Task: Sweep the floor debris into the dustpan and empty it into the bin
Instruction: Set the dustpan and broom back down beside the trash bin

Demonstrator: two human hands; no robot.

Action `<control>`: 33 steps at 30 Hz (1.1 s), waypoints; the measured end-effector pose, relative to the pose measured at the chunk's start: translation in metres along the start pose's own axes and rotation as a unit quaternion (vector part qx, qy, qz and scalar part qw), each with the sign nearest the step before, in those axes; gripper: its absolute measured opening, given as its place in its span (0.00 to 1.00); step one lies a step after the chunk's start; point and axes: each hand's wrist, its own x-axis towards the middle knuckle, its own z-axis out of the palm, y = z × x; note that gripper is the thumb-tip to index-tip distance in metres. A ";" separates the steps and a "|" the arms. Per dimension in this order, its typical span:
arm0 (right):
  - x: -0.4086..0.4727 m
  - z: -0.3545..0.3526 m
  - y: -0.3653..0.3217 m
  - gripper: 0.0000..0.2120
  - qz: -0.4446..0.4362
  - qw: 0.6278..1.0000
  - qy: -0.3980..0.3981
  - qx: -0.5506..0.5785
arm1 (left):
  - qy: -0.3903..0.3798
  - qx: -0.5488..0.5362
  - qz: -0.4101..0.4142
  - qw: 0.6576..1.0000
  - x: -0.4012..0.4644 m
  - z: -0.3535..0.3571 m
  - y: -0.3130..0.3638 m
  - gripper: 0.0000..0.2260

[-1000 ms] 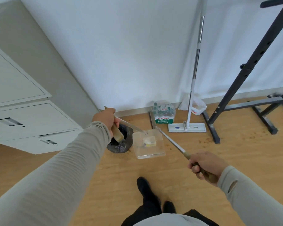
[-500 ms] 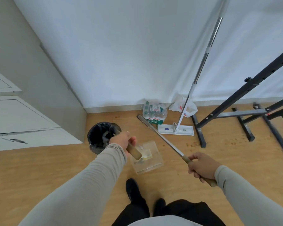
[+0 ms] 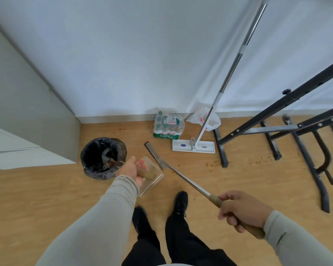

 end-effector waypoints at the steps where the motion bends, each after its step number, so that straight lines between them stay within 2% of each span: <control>1: 0.000 -0.002 -0.001 0.14 0.009 1.000 -0.009 0.021 | 0.003 0.006 0.000 1.000 0.005 0.001 -0.001 0.23; 3: 0.003 -0.008 -0.001 0.13 0.022 0.998 -0.023 0.057 | 0.008 0.029 -0.001 1.000 0.016 0.009 -0.002 0.21; 6: 0.015 -0.010 -0.007 0.13 0.028 0.996 -0.039 0.074 | 0.032 0.147 0.001 0.989 0.029 0.026 0.009 0.15; 8: 0.027 -0.008 -0.013 0.11 0.033 0.995 -0.046 0.078 | 0.058 0.235 -0.011 0.970 0.036 0.035 0.020 0.13; 10: 0.038 -0.005 -0.020 0.08 0.047 0.993 -0.052 0.091 | 0.086 0.380 0.004 0.921 0.045 0.038 0.027 0.12; 13: 0.050 -0.001 -0.025 0.07 0.059 0.990 -0.067 0.111 | 0.092 0.643 0.079 0.756 0.046 0.045 0.030 0.15; 14: 0.053 0.001 -0.026 0.08 0.060 0.989 -0.067 0.115 | 0.061 0.707 0.097 0.698 0.048 0.049 0.034 0.10; 15: 0.055 0.002 -0.027 0.09 0.062 0.989 -0.066 0.119 | 0.033 0.768 0.115 0.629 0.044 0.054 0.039 0.15; 16: 0.057 0.002 -0.028 0.10 0.064 0.988 -0.063 0.124 | 0.021 0.831 0.130 0.541 0.053 0.058 0.045 0.23; 17: 0.058 0.002 -0.029 0.11 0.067 0.988 -0.061 0.127 | 0.009 0.873 0.139 0.468 0.047 0.062 0.053 0.17; 18: 0.059 0.001 -0.031 0.11 0.068 0.987 -0.059 0.130 | -0.013 0.901 0.149 0.407 0.053 0.066 0.060 0.18; 21: 0.061 0.001 -0.033 0.11 0.072 0.986 -0.057 0.137 | -0.047 0.954 0.137 0.263 0.052 0.078 0.070 0.15; 22: 0.062 0.001 -0.034 0.11 0.073 0.986 -0.057 0.141 | -0.059 0.961 0.159 0.220 0.058 0.081 0.073 0.12; 23: 0.063 0.001 -0.034 0.10 0.074 0.985 -0.056 0.146 | -0.057 0.963 0.178 0.192 0.056 0.084 0.075 0.11; 26: 0.064 0.002 -0.035 0.11 0.078 0.984 -0.057 0.153 | -0.077 0.955 0.230 0.172 0.061 0.090 0.080 0.14; 27: 0.064 0.002 -0.035 0.11 0.078 0.983 -0.059 0.155 | -0.076 0.950 0.218 0.208 0.059 0.090 0.081 0.15; 32: 0.050 -0.007 -0.040 0.12 0.061 0.983 -0.059 0.160 | -0.089 0.958 0.165 0.217 0.056 0.085 0.078 0.12; 33: 0.045 -0.011 -0.041 0.13 0.057 0.984 -0.057 0.160 | -0.089 0.954 0.151 0.242 0.051 0.085 0.078 0.09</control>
